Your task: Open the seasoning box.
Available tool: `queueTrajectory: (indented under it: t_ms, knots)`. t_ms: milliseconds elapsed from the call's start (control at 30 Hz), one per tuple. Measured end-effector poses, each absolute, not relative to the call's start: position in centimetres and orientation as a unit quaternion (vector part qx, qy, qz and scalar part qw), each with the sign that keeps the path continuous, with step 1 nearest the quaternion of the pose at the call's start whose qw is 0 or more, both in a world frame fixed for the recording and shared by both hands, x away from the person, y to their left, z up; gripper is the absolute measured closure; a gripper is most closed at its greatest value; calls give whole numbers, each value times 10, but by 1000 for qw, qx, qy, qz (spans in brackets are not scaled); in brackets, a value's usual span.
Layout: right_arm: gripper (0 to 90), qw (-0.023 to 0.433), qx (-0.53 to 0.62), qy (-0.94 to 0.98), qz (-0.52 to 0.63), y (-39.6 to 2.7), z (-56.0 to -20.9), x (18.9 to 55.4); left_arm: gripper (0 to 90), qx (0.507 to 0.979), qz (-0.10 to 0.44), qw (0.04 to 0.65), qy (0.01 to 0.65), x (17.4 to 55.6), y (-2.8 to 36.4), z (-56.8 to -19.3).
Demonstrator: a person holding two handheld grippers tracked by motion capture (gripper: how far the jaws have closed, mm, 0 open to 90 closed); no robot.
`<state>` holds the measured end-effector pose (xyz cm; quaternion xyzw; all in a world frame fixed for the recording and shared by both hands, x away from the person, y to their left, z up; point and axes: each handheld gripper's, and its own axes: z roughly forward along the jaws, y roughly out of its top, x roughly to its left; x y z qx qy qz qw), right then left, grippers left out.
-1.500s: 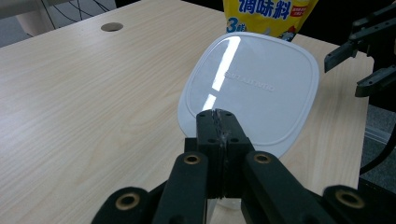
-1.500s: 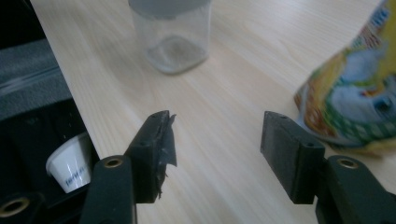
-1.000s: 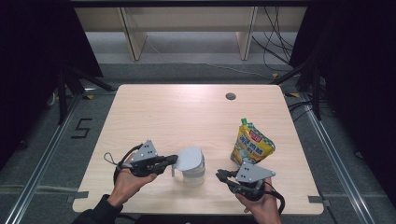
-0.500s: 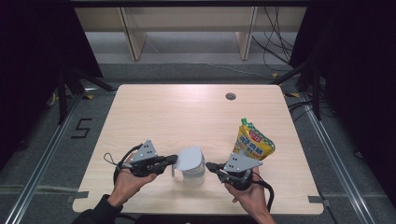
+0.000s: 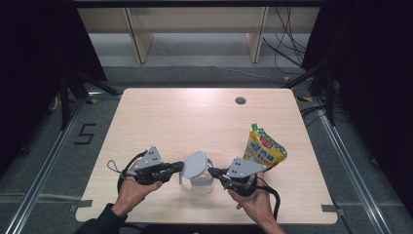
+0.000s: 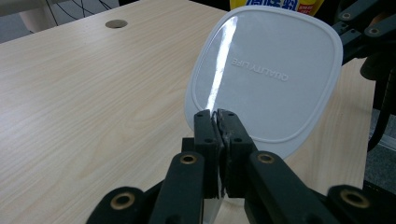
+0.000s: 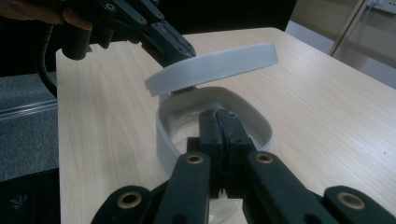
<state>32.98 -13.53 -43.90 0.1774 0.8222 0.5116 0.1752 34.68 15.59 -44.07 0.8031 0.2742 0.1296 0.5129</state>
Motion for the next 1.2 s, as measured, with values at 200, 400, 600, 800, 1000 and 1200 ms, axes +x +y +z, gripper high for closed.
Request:
queueTrajectory:
  t_ms: [200, 400, 600, 800, 1000, 1200]
  knots:
    - [895, 175, 170, 826, 509, -132, -438, 331, 728, 794, 122, 527, 277, 345, 166, -441]
    - [894, 181, 168, 824, 509, -129, -435, 330, 451, 799, 92, 519, 290, 334, 181, -453]
    - [884, 190, 155, 826, 508, -120, -429, 326, 291, 834, 98, 465, 280, 318, 181, -477]
    - [876, 200, 141, 828, 505, -109, -423, 323, 270, 817, 126, 463, 320, 314, 190, -488]
    - [872, 206, 121, 830, 504, -95, -420, 320, 267, 804, 130, 468, 345, 313, 194, -490]
    - [850, 202, 118, 832, 503, -88, -421, 320, 265, 801, 156, 459, 350, 315, 196, -491]
